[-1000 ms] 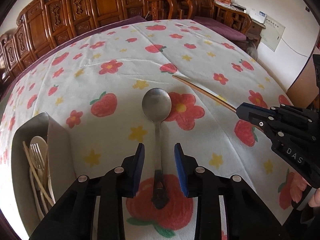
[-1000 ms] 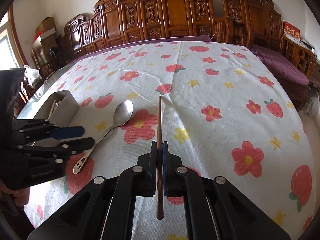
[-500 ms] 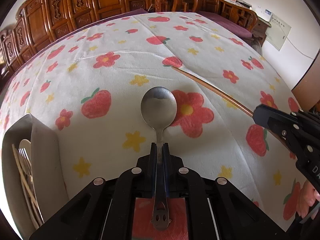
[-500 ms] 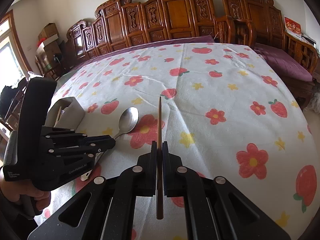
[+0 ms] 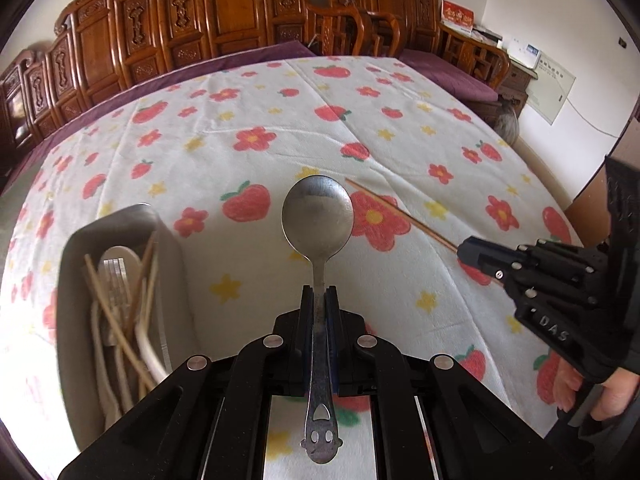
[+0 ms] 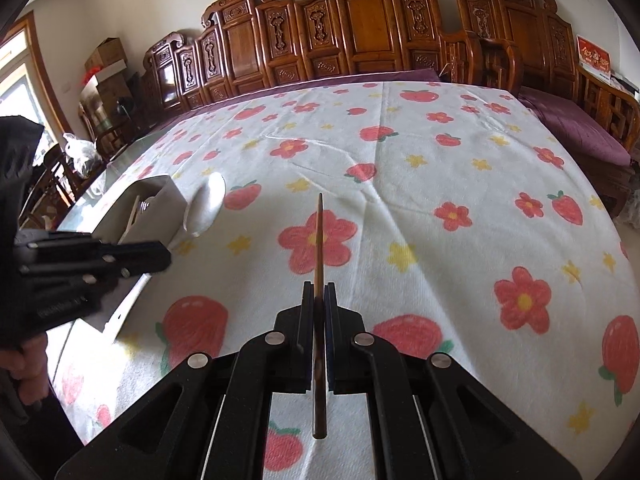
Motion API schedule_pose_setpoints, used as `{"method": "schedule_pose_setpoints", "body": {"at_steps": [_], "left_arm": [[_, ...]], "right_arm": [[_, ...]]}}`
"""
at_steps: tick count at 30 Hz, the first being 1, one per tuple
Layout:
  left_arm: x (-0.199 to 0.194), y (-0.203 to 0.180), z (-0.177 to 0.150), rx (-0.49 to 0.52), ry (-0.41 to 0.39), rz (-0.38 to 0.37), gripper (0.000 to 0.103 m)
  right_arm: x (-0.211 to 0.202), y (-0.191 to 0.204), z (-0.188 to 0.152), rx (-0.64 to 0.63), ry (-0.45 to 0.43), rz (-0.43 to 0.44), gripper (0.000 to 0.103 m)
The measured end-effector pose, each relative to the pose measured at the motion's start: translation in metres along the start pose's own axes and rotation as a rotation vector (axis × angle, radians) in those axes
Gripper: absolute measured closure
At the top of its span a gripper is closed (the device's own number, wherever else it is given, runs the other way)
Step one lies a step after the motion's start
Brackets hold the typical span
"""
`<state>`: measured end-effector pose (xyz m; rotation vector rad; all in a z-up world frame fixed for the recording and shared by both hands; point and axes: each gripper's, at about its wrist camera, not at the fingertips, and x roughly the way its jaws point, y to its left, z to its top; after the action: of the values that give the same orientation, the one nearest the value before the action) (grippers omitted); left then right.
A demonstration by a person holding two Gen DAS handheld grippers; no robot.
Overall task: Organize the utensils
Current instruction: 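Lift the metal spoon and wooden chopstick and carry both toward the tray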
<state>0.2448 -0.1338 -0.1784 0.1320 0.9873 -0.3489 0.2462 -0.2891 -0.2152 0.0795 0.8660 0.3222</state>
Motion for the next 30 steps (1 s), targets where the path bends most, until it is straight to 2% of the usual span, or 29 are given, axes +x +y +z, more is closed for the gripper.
{"method": "schedule_pose_setpoints", "body": {"at_steps": [7, 14, 23, 30], "left_arm": [[-0.038, 0.019, -0.003, -0.015, -0.048, 0.032, 0.098], [-0.065, 0.040, -0.009, -0.033, -0.071, 0.056, 0.098], [-0.077, 0.068, -0.012, -0.082, -0.091, 0.072, 0.098], [-0.069, 0.100, -0.014, -0.125, -0.083, 0.074, 0.098]], "right_arm": [[-0.014, 0.013, -0.005, -0.018, -0.016, -0.032, 0.097], [-0.036, 0.030, -0.006, -0.015, -0.041, -0.025, 0.097], [-0.053, 0.064, 0.010, -0.039, -0.065, 0.004, 0.097], [-0.057, 0.091, 0.025, -0.060, -0.065, 0.035, 0.097]]}}
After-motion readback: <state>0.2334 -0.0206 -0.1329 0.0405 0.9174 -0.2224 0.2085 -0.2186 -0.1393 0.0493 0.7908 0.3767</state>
